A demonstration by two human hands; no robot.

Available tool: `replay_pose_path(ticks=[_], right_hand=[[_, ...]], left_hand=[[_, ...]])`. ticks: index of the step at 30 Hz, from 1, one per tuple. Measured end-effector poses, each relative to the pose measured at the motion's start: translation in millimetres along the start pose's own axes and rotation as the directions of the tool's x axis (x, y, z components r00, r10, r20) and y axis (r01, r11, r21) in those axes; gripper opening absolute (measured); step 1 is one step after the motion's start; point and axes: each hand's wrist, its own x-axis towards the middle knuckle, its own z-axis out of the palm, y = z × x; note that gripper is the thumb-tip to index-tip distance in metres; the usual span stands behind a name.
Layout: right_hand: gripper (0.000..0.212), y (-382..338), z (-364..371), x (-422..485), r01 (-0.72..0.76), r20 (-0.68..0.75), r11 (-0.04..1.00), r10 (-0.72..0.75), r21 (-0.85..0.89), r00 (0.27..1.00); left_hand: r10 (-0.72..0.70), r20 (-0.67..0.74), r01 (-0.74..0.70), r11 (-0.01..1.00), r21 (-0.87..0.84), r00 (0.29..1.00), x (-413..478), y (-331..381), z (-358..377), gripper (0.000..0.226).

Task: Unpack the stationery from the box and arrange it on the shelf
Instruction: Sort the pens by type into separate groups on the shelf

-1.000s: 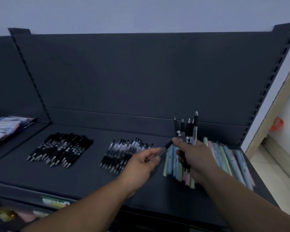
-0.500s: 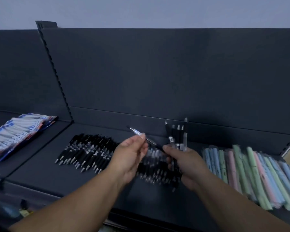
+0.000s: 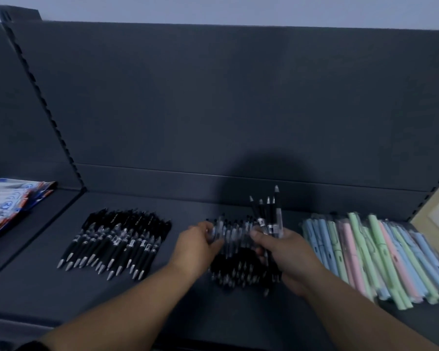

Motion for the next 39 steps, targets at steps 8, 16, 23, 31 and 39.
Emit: replay_pose_path(ticks=[8,16,23,31,39], right_hand=[[0.018,-7,1,-13,-0.032,0.083,0.997,0.026,0.073,0.996],[0.008,-19,0,-19,-0.114,0.19,0.993,0.106,0.031,0.976],[0.016,-24,9,-30,-0.367,0.437,0.918,0.272,0.151,0.858],[0.011,-12,47,-19,-0.356,0.397,0.921,0.27,0.16,0.877],[0.018,4,113,-14,-0.288,0.351,0.957,0.262,0.023,0.899]], left_hand=[[0.087,0.091,-0.086,0.996,-0.013,0.992,-9,-11,15,0.045],[0.344,-0.1,-0.348,0.937,-0.024,0.934,-16,-2,-9,0.046],[0.51,-0.037,-0.509,0.86,0.027,0.86,-31,9,-23,0.025],[0.096,-0.124,-0.118,0.976,-0.184,0.988,-43,-29,-45,0.011],[-0.201,-0.23,0.183,0.978,-0.096,0.952,-25,-99,-119,0.011]])
